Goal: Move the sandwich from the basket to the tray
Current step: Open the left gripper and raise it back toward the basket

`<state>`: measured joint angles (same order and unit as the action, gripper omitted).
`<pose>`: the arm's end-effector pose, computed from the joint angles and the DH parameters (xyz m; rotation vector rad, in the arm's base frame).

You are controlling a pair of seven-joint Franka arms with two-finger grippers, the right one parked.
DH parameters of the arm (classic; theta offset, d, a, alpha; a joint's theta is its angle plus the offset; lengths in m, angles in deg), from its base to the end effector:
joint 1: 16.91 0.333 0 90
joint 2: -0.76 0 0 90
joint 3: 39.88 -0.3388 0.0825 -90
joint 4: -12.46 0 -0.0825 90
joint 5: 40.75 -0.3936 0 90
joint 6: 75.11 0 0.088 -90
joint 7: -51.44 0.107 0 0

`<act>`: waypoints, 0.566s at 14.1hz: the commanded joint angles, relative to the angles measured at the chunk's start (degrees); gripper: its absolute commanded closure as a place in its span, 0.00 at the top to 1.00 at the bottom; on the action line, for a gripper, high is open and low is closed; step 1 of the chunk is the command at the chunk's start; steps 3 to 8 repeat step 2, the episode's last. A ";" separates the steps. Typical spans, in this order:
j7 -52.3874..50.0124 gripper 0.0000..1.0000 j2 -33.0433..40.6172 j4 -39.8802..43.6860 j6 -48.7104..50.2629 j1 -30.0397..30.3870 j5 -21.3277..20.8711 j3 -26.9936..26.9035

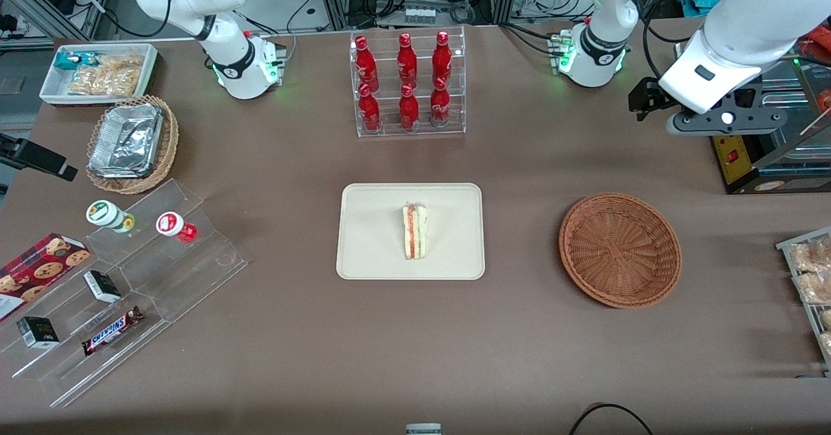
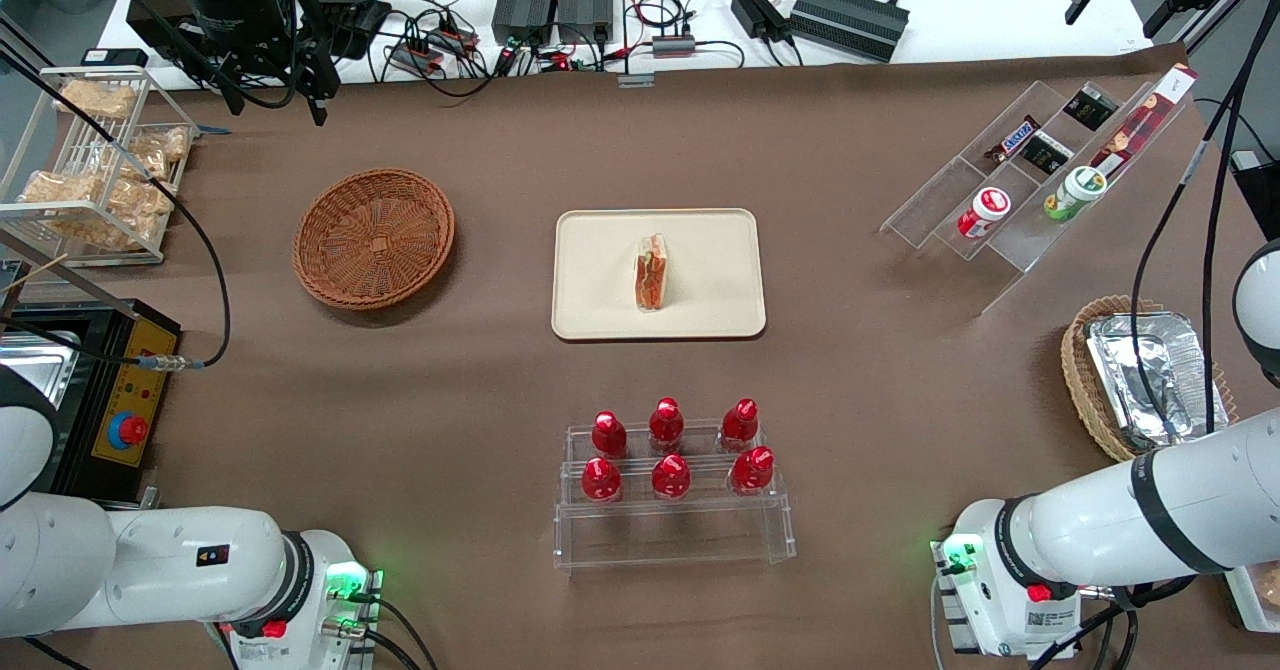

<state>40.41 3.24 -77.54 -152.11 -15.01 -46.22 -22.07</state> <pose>0.5071 -0.1365 0.6528 -2.9827 0.1057 0.2326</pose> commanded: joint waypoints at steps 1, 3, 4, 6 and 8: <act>1.18 1.00 -1.33 1.58 0.80 0.47 0.81 0.47; 1.18 1.00 -1.33 1.58 0.71 0.47 0.81 0.47; 1.18 1.00 -1.33 1.58 0.71 0.47 0.81 0.47; 1.18 1.00 -1.33 1.58 0.71 0.47 0.81 0.47; 1.18 1.00 -1.33 1.58 0.71 0.47 0.81 0.47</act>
